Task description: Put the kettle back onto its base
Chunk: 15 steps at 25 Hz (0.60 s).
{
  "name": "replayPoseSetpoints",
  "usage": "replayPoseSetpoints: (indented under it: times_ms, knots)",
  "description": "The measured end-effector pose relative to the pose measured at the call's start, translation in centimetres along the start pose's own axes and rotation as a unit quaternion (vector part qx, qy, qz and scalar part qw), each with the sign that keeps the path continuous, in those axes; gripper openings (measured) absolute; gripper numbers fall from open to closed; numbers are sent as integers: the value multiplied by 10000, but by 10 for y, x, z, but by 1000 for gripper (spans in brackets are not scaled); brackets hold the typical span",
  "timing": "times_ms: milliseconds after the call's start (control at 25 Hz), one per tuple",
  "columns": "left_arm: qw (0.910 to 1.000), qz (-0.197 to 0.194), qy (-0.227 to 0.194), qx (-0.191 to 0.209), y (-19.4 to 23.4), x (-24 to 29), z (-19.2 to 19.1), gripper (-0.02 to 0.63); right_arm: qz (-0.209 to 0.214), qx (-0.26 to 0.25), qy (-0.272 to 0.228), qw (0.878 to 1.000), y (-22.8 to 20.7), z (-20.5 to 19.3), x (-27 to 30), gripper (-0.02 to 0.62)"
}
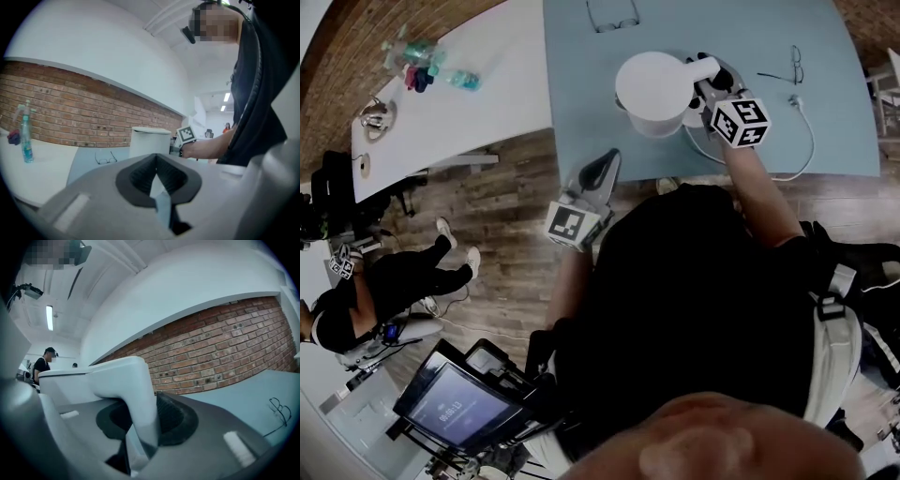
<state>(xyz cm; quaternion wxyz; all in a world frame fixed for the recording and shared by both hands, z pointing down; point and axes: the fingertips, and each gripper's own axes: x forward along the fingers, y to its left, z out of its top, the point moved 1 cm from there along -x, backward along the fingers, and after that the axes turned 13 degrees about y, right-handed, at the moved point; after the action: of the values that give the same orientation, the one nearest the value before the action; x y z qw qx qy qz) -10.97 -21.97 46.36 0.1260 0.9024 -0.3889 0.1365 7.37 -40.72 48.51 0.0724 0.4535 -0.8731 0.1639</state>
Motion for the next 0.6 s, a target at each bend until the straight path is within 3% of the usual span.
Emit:
replayPoseSetpoints:
  times_ms: [600]
  knots:
    - [9960,-854,41,242,-17,71,19,2,-640,237,-186,9975,-74,9,-49,117]
